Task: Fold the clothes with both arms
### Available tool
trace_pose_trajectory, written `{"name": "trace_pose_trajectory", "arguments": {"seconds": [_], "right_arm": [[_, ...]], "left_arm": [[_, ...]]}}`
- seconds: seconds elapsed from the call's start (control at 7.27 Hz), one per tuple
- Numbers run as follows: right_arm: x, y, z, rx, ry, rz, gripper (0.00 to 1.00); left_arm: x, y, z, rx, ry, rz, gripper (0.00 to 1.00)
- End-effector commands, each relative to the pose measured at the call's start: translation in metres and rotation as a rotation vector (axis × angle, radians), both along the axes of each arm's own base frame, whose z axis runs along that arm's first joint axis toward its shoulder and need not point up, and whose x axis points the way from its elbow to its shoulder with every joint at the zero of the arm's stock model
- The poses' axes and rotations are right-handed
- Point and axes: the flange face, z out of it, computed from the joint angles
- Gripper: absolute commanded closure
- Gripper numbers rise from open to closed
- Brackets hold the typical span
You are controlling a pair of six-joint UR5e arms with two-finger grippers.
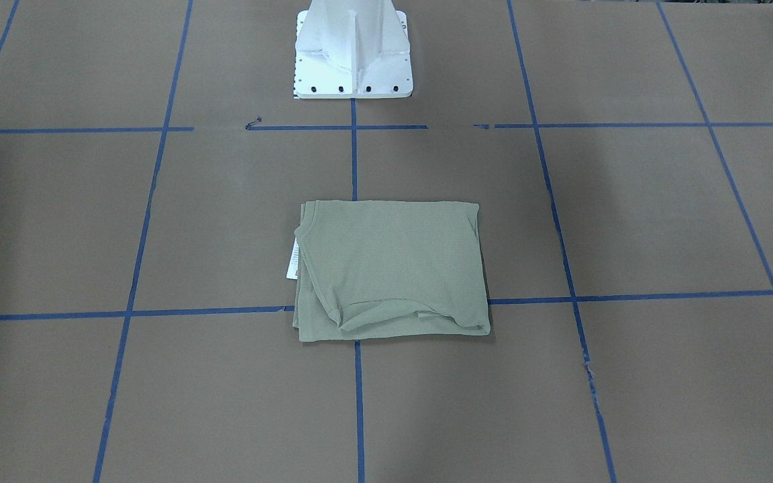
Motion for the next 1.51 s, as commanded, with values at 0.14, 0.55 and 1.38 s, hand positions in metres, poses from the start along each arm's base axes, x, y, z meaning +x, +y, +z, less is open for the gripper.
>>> {"name": "trace_pose_trajectory", "arguments": {"seconds": [0.14,0.55,1.38], "right_arm": [[0.006,0.088,0.099,-0.069,-0.077,0.028,0.00],[0.004,0.087,0.095,-0.058,-0.095,0.026,0.00],[0.004,0.088,0.095,-0.056,-0.094,0.024,0.00]], "left_arm": [[-0.053,0.031,0.135,-0.312,0.020,-0.062,0.00],[-0.046,0.049,0.164,-0.417,0.123,-0.032,0.00],[-0.038,0.044,0.147,-0.399,0.202,-0.013,0.00]]}}
